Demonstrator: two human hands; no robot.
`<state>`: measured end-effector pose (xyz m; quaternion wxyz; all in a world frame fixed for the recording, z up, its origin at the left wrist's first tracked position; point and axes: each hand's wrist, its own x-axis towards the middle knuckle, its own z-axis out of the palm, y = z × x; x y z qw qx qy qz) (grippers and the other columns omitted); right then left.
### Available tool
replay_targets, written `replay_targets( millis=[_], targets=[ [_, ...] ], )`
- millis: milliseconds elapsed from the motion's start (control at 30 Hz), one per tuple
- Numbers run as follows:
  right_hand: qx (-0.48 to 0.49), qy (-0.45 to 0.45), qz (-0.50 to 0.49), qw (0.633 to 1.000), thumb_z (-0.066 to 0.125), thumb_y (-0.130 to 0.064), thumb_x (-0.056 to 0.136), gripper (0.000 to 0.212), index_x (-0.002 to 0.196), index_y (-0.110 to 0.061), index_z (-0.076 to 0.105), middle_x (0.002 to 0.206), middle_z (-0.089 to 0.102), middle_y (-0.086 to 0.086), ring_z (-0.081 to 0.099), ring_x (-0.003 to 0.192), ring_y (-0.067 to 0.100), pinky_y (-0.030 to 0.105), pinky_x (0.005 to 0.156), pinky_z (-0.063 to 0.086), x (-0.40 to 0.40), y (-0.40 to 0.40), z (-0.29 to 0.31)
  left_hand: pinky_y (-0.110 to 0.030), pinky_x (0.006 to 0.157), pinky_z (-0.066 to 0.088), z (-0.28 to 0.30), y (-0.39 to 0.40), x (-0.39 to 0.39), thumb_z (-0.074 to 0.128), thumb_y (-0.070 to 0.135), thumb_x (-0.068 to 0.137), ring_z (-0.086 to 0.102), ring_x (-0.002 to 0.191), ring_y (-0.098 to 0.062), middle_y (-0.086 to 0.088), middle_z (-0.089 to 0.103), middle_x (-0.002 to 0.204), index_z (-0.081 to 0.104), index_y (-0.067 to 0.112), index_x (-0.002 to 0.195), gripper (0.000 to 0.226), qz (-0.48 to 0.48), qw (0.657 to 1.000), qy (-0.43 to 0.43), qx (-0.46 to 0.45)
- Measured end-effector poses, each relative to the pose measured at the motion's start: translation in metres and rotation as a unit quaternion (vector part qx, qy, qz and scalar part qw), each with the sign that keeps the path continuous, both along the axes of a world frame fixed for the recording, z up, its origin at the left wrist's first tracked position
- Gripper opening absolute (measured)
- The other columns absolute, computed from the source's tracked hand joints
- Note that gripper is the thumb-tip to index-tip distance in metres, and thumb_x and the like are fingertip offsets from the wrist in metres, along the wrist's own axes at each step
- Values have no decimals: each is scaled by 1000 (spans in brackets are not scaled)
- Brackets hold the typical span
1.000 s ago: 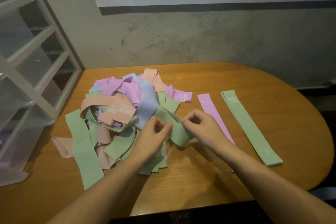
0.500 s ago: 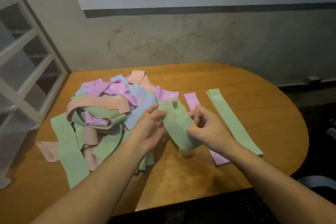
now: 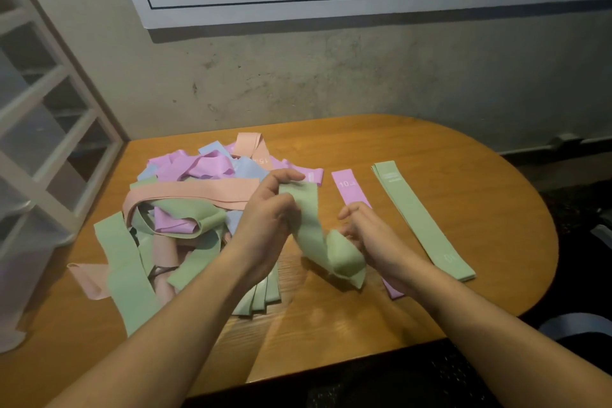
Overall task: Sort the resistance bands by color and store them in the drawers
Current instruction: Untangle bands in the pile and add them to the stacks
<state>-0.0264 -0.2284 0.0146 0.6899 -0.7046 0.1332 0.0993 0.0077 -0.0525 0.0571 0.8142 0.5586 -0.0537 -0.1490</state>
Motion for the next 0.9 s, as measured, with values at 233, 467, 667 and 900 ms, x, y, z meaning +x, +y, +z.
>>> replay_targets(
  millis=[233,467,667,900],
  targets=[
    [156,86,56,982,58,-81,71,73,113,-21,61,90,67,10,62,68,18,30,59,46,18,15,5,-20,60,46,1,-1,-22,44,8,70,60,70,-10,4,68,81,61,12,90,26,-96,990,-82,69],
    [249,14,-14,968,69,-5,89,18,105,-11,61,96,67,14,67,73,17,25,60,55,19,27,13,-22,73,49,-11,2,-27,62,20,90,64,84,-9,2,72,92,71,25,91,11,-31,983,-89,158],
    [179,-83,-45,979,62,2,94,40,131,-13,58,103,72,9,70,87,16,24,67,57,20,19,25,-37,80,54,-21,16,-21,52,-2,95,71,87,-19,-7,76,101,47,35,126,49,-5,984,-16,179],
    [84,-136,52,986,63,6,92,53,139,-19,52,89,69,-5,64,91,9,22,84,53,14,16,23,-29,78,50,-22,6,-17,66,21,96,69,96,-12,1,75,105,66,22,113,18,28,990,-26,138]
  ],
)
